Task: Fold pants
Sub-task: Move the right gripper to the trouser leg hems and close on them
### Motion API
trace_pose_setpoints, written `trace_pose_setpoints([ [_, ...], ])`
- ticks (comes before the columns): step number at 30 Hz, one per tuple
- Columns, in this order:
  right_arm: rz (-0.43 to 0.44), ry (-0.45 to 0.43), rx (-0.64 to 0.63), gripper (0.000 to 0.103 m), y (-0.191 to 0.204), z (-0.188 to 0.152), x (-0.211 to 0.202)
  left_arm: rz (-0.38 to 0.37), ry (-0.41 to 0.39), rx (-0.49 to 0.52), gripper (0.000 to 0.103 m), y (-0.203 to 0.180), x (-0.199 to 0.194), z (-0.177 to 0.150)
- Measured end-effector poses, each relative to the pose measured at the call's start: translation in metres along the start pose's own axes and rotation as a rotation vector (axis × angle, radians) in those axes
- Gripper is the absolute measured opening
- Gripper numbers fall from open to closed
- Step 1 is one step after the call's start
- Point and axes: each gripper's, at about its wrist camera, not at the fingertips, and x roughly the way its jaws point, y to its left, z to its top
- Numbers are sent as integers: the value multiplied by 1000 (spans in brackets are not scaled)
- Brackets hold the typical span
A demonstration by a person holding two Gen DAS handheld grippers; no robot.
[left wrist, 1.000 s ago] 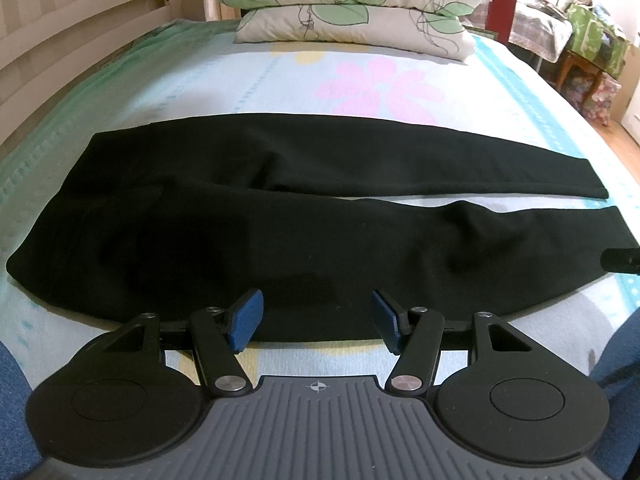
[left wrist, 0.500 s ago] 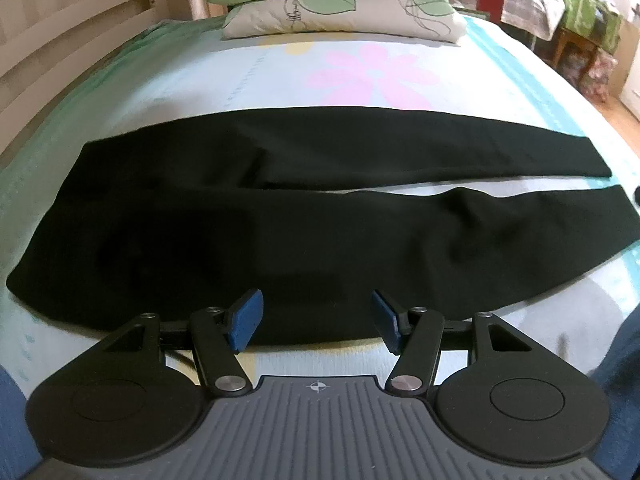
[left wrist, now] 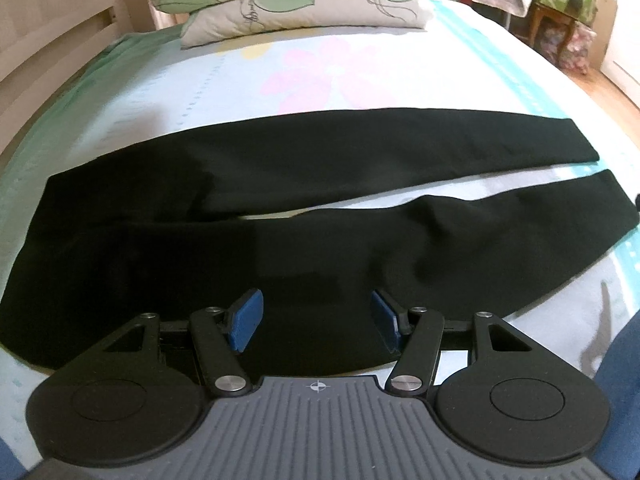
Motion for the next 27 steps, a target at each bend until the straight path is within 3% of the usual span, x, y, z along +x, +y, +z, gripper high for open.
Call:
trace_pose_setpoints([
  [4, 12, -42, 79, 84, -21, -5, 11, 6, 28, 15, 58, -3, 10, -2],
  [8, -29, -84, -11, 84, -16, -10, 24, 8, 65, -3, 58, -1, 21, -4],
  [12, 29, -54, -107, 84, -8, -17, 40, 21, 82, -13, 58, 1, 27, -4],
  [15, 24, -18, -131, 84, -3, -21, 53, 28, 88, -12, 58, 1, 31, -3],
  [24, 182, -55, 4, 88, -17, -22, 74, 35, 122, -14, 58, -3, 41, -2],
  [27, 213, -64, 26, 84, -19, -16, 78, 36, 129, -11, 58, -4, 43, 0],
])
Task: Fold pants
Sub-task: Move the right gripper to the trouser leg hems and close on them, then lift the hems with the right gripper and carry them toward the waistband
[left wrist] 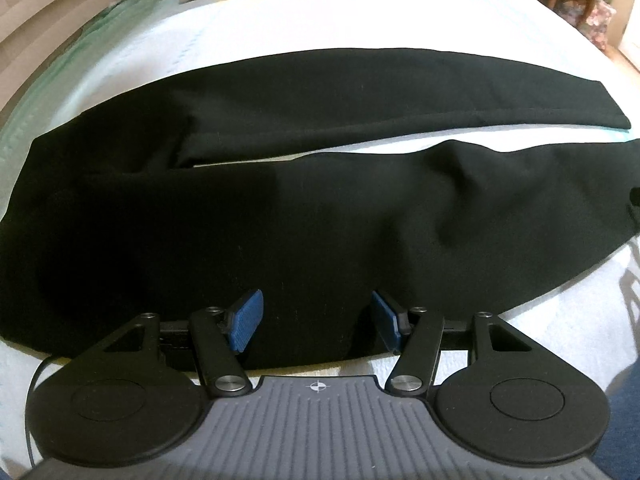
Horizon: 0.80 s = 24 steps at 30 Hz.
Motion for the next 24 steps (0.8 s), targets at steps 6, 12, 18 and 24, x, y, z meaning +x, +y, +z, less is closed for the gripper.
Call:
trace_pose_setpoints([
  [6, 39, -7, 103, 7, -12, 10, 0, 7, -2, 11, 58, -3, -1, 4],
  [12, 29, -30, 121, 5, -12, 9, -16, 14, -32, 13, 58, -4, -3, -2],
  [18, 22, -6, 133, 4, -22, -5, -46, -1, -54, 29, 58, -7, -8, -7],
  [24, -17, 24, 178, 4, -36, -24, -39, -21, -69, 93, 58, -14, -13, -14],
])
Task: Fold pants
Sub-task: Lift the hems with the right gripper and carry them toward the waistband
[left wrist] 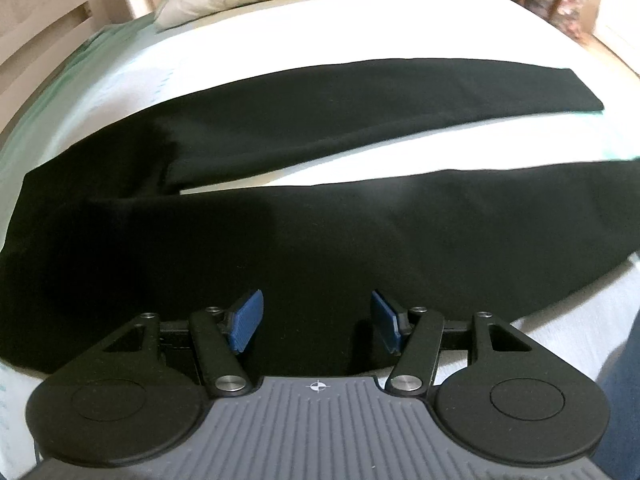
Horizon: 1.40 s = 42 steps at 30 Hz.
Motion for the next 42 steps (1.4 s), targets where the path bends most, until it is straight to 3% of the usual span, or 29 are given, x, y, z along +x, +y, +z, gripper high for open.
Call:
trace_pose_setpoints([
  [5, -30, -13, -66, 6, 6, 3, 11, -3, 24, 41, 58, -5, 3, -4],
  [9, -32, -27, -89, 30, 1, 5, -6, -13, 20, 109, 58, -11, 0, -9],
  [13, -51, -36, -198, 32, -3, 3, -27, -6, 1, 252, 58, -25, -5, -19],
  [17, 0, 5, -291, 33, 1, -1, -34, -2, -2, 294, 58, -32, -10, -25],
  [21, 83, 86, -225, 33, -5, -10, -26, 3, 13, 304, 58, -36, -8, -28],
  [25, 81, 87, -244, 36, -3, -20, -16, 3, 20, 315, 58, -37, -7, -29],
  [31, 236, 93, -9, 36, -17, -12, 2, -13, 28, 291, 58, -33, -6, -26],
  [35, 275, 81, 157, 33, -23, 1, 16, -21, 21, 285, 58, -25, -5, -20],
  [37, 269, 61, 188, 5, -23, 8, 18, -32, 16, 283, 58, -24, -7, -23],
  [42, 267, 13, 193, 5, -12, 23, 6, -70, -14, 300, 58, -27, -13, -25],
])
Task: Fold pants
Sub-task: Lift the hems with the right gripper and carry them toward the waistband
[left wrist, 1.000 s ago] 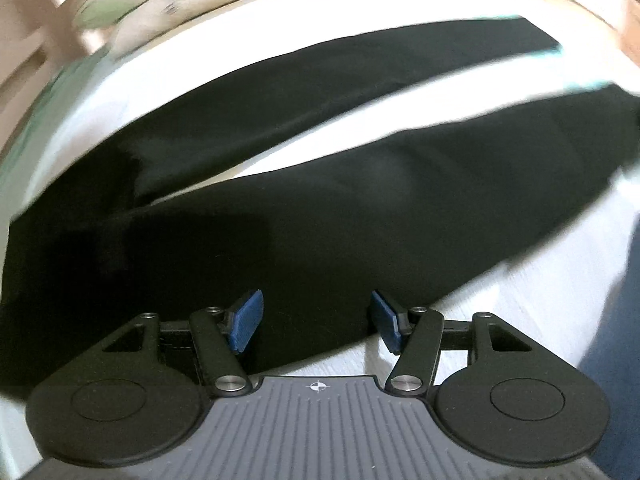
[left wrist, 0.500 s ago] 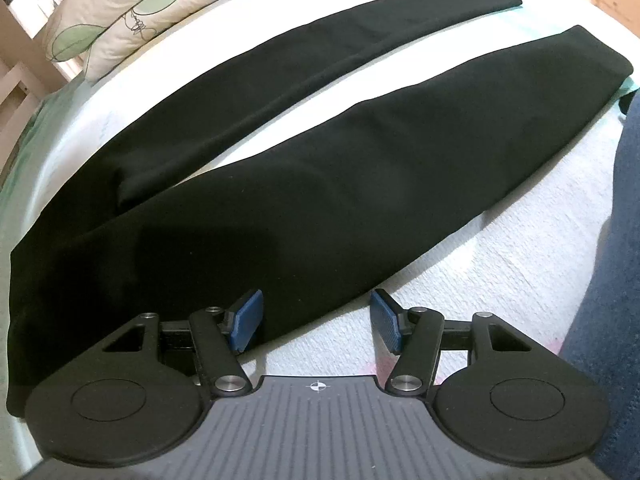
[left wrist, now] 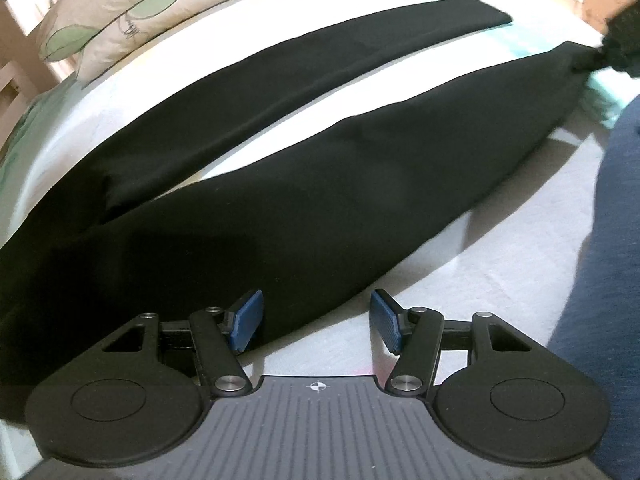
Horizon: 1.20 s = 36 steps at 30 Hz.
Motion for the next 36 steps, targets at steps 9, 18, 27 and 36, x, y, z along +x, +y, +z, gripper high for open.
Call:
trace_pose_setpoints([
  [9, 30, -69, 47, 5, 26, 24, -13, 28, -41, 22, 58, -2, -6, -2],
  [18, 30, -78, 74, 5, 28, 27, -16, 54, 16, -43, 22, 6, 8, 3],
  [27, 10, -87, 118, 5, 31, 35, -17, 19, -99, -86, 5, 50, -21, 47],
  [36, 2, -119, 166, 5, 48, 64, 12, 0, -103, -97, 5, 90, 11, 100],
])
